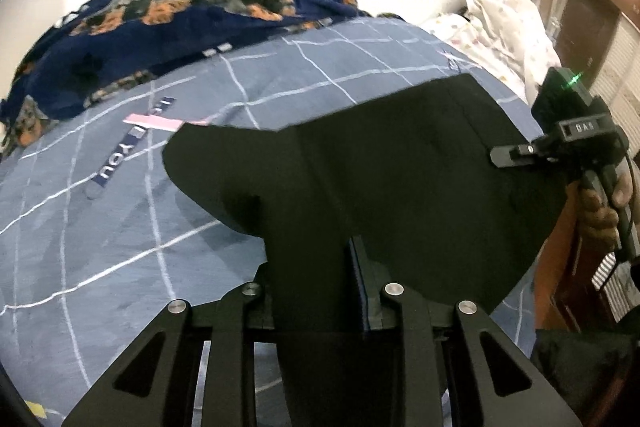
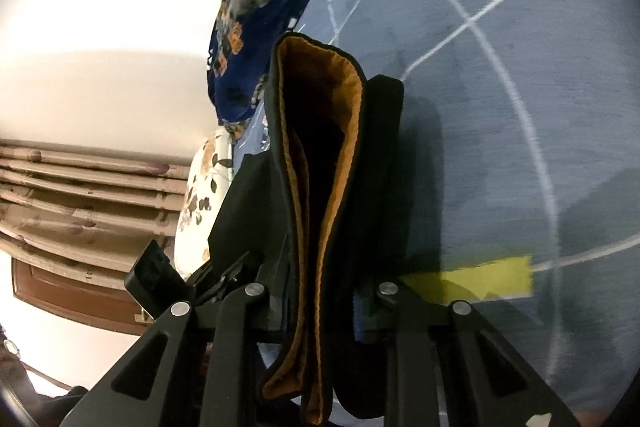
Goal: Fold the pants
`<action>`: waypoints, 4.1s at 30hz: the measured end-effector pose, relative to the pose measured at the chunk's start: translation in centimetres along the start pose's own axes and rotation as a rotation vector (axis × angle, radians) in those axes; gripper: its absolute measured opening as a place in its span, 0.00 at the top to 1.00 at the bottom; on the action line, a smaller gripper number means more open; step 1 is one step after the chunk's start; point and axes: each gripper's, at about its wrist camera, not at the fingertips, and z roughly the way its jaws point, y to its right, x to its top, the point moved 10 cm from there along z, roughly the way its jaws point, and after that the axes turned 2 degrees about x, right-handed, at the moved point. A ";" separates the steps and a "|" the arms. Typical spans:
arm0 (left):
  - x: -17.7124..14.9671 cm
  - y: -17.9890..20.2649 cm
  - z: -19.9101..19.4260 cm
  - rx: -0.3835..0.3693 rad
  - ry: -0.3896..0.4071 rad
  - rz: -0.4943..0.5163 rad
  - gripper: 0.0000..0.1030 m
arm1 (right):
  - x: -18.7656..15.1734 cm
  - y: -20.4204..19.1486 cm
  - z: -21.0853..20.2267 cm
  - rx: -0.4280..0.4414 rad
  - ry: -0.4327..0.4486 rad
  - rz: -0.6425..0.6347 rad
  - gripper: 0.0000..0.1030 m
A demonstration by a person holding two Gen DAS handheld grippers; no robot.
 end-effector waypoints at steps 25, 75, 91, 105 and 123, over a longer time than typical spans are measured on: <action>-1.5 -14.9 -4.7 -0.076 0.006 -0.377 0.82 | 1.4 -5.2 6.6 0.006 -0.065 -0.035 0.82; 2.8 -18.7 -4.2 0.080 0.086 -0.322 0.85 | 6.1 -11.9 14.7 0.190 -0.108 -0.107 0.82; 5.5 -28.7 -1.7 0.262 0.072 -0.351 0.85 | 12.1 -14.7 24.1 0.202 -0.145 -0.153 0.82; 4.7 -34.9 3.7 0.302 0.023 -0.412 0.82 | 15.4 -11.2 28.8 0.153 -0.143 -0.117 0.82; 2.2 -38.3 2.1 0.640 0.040 -0.427 0.13 | 15.7 -9.5 27.7 -0.104 -0.042 -0.210 0.67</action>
